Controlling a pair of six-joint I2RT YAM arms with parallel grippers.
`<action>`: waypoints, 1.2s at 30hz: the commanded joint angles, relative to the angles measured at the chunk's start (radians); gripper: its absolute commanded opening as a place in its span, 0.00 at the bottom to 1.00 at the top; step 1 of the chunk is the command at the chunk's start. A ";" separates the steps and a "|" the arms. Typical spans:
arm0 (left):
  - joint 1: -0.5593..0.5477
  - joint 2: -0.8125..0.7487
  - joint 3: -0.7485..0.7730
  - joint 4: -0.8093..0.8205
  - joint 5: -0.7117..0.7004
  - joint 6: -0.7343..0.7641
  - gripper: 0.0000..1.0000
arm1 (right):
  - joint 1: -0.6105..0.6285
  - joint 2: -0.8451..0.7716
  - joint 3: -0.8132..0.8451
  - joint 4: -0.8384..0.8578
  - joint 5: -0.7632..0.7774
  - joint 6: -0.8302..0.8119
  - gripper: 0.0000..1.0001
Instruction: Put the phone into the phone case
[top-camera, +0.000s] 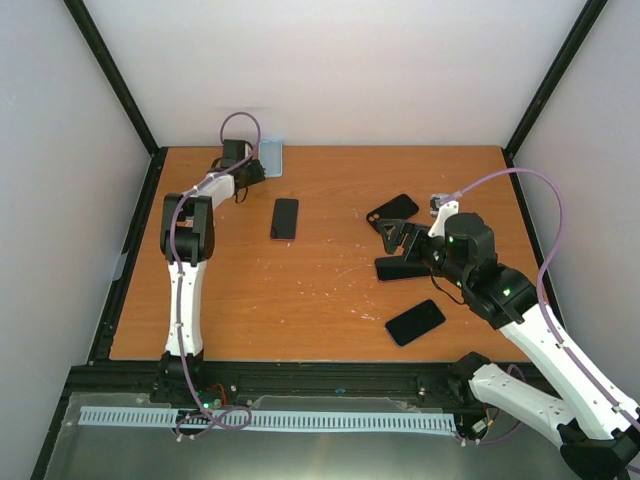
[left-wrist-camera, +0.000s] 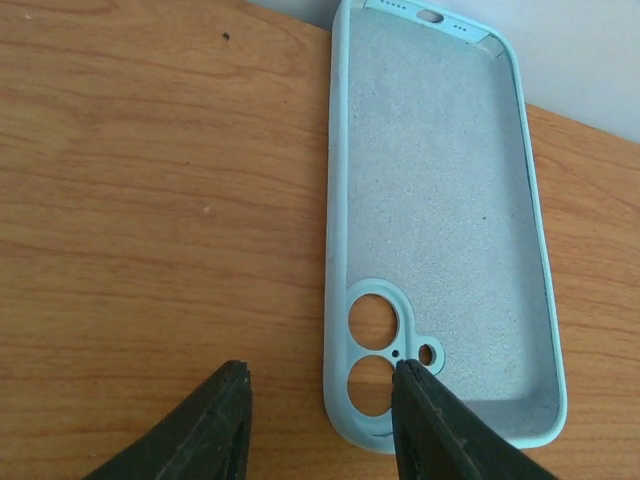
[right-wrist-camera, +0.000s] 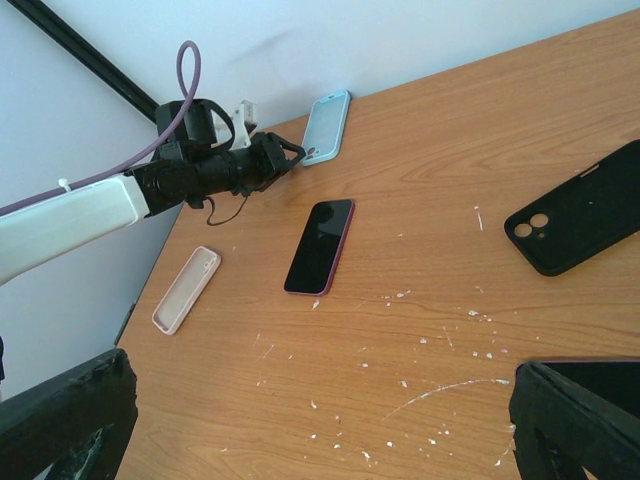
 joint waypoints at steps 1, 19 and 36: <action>0.009 0.013 0.047 -0.032 -0.001 0.035 0.38 | 0.007 -0.002 0.027 -0.004 0.019 0.000 1.00; 0.009 -0.207 -0.049 -0.154 -0.079 0.024 0.00 | 0.007 -0.068 -0.002 -0.054 0.023 0.026 1.00; 0.012 -0.458 -0.383 0.051 0.078 0.100 0.42 | 0.007 -0.115 -0.040 -0.091 -0.024 0.060 1.00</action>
